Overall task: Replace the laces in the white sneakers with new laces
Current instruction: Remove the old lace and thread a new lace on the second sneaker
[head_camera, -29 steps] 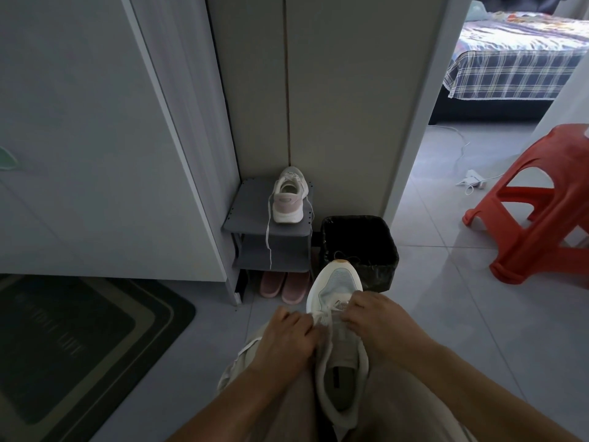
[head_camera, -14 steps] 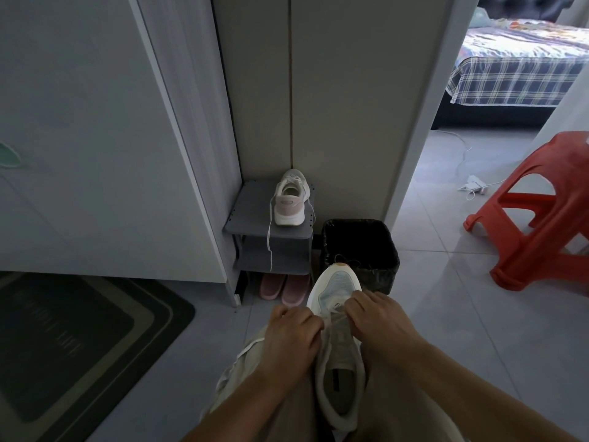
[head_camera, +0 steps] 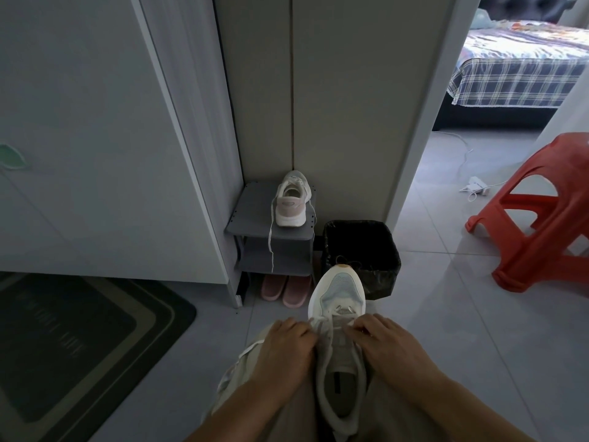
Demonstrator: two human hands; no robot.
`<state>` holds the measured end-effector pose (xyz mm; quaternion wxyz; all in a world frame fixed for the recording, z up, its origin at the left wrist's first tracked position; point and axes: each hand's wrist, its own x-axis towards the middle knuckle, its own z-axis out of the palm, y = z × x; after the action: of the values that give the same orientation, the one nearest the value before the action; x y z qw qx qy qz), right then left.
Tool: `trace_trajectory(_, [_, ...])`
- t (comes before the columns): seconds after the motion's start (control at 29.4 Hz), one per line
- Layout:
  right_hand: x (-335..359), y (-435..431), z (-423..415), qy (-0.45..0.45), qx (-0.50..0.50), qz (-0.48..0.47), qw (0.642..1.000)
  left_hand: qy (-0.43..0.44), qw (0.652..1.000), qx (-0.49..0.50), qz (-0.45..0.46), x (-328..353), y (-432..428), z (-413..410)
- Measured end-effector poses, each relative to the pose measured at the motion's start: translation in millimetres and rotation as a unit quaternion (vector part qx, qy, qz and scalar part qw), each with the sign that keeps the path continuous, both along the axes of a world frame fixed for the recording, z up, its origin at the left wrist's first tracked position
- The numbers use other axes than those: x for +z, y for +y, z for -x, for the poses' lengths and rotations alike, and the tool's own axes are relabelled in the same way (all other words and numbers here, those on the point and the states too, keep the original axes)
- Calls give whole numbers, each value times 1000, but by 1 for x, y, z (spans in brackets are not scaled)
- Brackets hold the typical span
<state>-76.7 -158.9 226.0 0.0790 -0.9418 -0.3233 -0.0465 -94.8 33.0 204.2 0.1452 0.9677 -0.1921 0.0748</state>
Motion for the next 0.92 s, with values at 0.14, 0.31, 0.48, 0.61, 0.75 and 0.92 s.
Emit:
trace_trajectory(0.14, [-4, -9, 0, 95, -89, -172, 976, 105, 978, 100, 153, 13, -8, -13])
trace_trajectory(0.31, [-2, -18, -4, 185, -185, -326, 908, 132, 983, 103, 79, 10, -12, -34])
trace_trajectory(0.48, [10, -11, -7, 213, -192, -364, 886, 34, 996, 71, 50, 20, -2, -42])
trace_trajectory(0.61, [24, 20, -20, 200, -143, -320, 915, -145, 989, 31, 3, 58, 5, -52])
trace_trajectory(0.75, [48, 60, -34, 139, -96, -306, 937, -289, 955, -42, 52, 99, -1, -58])
trace_trajectory(0.92, [98, 56, -60, 30, -150, -359, 921, -324, 935, 73, 125, 130, 22, -71])
